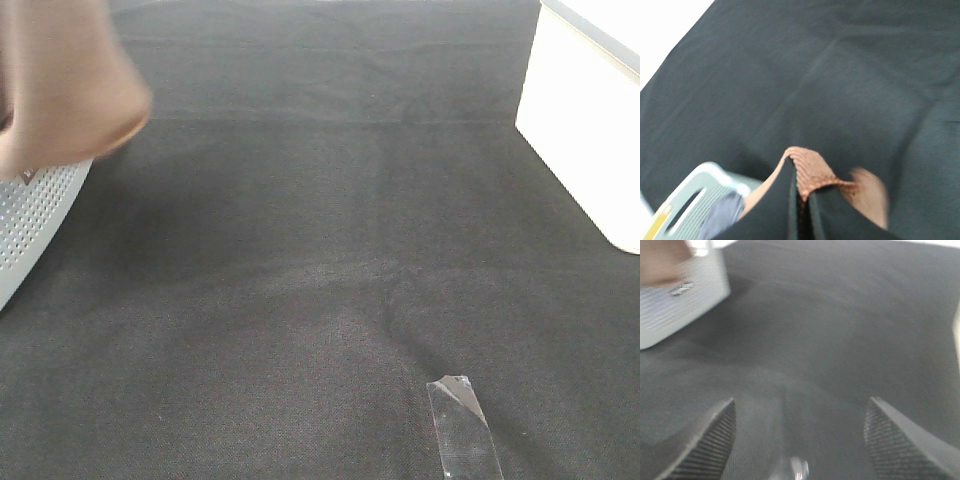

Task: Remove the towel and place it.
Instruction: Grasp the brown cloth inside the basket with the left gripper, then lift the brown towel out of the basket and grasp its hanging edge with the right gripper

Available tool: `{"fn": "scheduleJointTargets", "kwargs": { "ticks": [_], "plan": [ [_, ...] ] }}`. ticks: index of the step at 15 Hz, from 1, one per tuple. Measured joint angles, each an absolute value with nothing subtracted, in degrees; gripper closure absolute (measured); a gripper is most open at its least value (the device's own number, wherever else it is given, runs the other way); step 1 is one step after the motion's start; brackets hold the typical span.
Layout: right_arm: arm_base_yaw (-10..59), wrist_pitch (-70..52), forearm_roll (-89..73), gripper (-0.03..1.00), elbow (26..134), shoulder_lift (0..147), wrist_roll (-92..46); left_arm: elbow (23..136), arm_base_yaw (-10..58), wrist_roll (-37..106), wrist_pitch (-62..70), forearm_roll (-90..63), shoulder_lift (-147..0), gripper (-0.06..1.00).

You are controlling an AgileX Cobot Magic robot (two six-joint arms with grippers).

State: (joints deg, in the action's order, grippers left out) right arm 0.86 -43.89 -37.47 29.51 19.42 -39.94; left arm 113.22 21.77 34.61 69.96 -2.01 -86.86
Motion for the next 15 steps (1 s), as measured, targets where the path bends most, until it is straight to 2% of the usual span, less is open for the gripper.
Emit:
{"fn": "scheduleJointTargets", "kwargs": {
  "ticks": [1, 4, 8, 11, 15],
  "plan": [
    [0.9, -41.8, -47.3, 0.30, 29.5, 26.8, -53.9, 113.2, 25.3, 34.4, 70.0, -2.0, -86.9, 0.94],
    [0.9, -43.1, -69.4, 0.30, 30.0, 43.9, -82.8, 113.2, 31.3, 34.0, 70.0, -2.0, -86.9, 0.94],
    [0.9, -53.8, -94.2, 0.30, 30.0, 67.6, -114.4, 113.2, 36.0, 34.0, 68.9, -2.0, -86.9, 0.94],
    [5.4, -60.6, -98.8, 0.30, 32.9, 82.4, -125.6, 113.2, 38.0, 34.0, 67.4, -2.1, -89.0, 0.94],
    [15.6, -61.0, -99.2, 0.30, 44.5, 94.3, -125.5, 113.2, 39.2, 34.0, 66.0, -2.3, -92.8, 0.94]
  ]
}}
